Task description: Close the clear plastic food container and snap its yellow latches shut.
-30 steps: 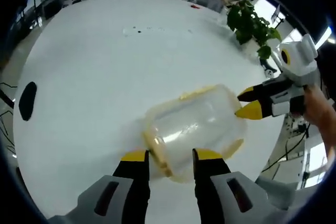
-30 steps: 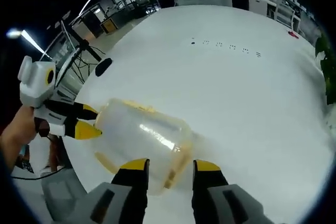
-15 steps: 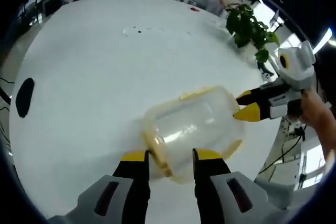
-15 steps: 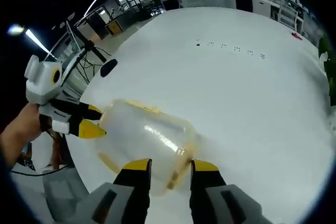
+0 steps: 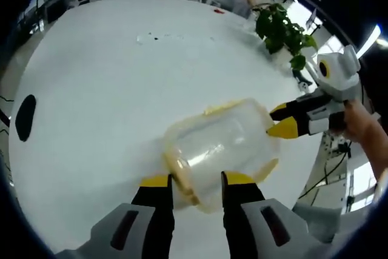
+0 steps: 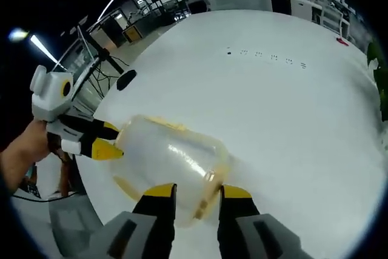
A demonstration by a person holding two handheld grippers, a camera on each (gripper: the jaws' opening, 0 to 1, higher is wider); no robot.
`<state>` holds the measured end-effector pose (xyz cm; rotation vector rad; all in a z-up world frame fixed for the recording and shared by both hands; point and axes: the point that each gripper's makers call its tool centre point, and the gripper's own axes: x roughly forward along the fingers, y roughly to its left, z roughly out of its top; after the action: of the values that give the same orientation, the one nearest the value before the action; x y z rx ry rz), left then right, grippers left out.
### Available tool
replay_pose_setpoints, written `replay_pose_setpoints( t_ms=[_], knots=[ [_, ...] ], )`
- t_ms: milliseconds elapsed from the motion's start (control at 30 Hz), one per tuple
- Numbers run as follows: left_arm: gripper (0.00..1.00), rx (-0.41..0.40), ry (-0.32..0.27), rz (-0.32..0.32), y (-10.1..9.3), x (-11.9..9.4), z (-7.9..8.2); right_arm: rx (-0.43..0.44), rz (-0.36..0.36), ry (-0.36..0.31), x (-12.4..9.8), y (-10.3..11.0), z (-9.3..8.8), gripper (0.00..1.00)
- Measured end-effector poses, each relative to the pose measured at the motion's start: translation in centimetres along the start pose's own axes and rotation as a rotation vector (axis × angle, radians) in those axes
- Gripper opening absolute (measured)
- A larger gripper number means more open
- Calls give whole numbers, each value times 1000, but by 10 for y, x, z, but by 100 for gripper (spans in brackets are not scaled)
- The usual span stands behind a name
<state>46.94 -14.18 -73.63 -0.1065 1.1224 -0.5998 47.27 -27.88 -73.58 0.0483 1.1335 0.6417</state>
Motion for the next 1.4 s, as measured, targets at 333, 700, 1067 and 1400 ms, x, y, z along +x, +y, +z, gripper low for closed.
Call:
replay_pose_setpoints(
  t_ms=[333,700,1067,1400],
  knots=[
    [24,-17,-39,-39,-5,-1,5,21,5,19,-1,2,-6,20],
    [24,-24,-20,-15,0,2,2,31,5,20,1,0,0,21],
    [25,-22,-36,-18,1,2,3,27,3,20,3,-2,4,22],
    [26,-25,-30,-22,1,1,3,36,-10,22,1,-1,4,23]
  ],
)
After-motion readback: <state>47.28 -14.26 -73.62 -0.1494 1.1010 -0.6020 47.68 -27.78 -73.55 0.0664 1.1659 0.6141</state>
